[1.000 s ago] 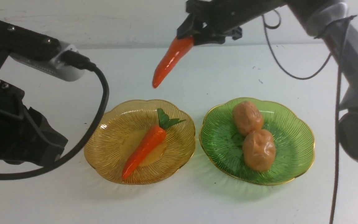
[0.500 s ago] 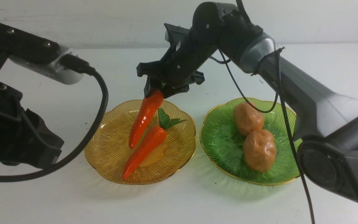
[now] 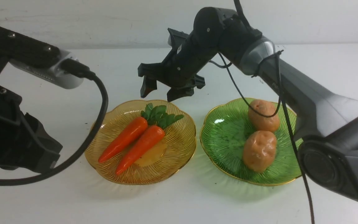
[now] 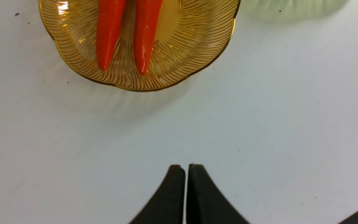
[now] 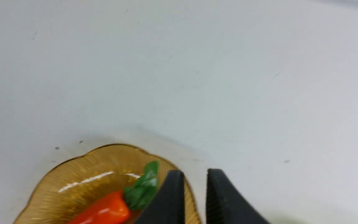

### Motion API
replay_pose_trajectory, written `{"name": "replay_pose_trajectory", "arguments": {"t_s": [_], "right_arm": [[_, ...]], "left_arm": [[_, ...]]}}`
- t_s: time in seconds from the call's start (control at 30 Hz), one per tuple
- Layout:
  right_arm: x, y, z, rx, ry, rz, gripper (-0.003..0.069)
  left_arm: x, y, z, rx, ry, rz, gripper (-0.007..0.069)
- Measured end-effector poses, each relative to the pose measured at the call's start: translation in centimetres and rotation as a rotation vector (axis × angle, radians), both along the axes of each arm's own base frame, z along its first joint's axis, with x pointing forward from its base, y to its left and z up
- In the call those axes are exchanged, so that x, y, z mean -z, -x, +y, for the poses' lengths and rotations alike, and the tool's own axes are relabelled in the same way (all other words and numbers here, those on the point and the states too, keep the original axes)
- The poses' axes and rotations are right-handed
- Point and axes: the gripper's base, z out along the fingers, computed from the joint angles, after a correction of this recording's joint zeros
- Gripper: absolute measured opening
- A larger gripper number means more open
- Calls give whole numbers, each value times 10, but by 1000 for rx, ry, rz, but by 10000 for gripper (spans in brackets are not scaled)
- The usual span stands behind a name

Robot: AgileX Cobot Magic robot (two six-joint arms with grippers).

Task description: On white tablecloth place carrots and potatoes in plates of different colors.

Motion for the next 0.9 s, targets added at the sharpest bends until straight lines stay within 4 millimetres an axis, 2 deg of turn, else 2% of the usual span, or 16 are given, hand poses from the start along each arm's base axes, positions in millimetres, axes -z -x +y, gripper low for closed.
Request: {"name": "replay_pose_trajectory", "arguments": {"t_s": [0.07, 0.17, 0.27, 0.37, 0.5, 0.73, 0.8, 0.9], "right_arm": [[-21, 10, -15, 21, 63, -63, 24], [-23, 16, -27, 47, 150, -75, -6], [-15, 16, -36, 69, 224, -62, -12], [6, 14, -50, 111, 312, -5, -15], [18, 11, -63, 145, 360, 32, -15], [31, 1, -110, 258, 393, 99, -15], [24, 7, -127, 285, 349, 121, -15], [-17, 42, -154, 321, 283, 81, -15]], "left_arm": [[0, 0, 0, 0, 1, -2, -3], [0, 0, 0, 0, 1, -2, -3], [0, 0, 0, 0, 1, -2, -3], [0, 0, 0, 0, 0, -2, -3], [0, 0, 0, 0, 1, -2, -3], [-1, 2, 0, 0, 4, -5, -3], [-3, 4, 2, 0, 6, -16, -3], [-9, 13, 5, 0, 18, -50, -3]]}}
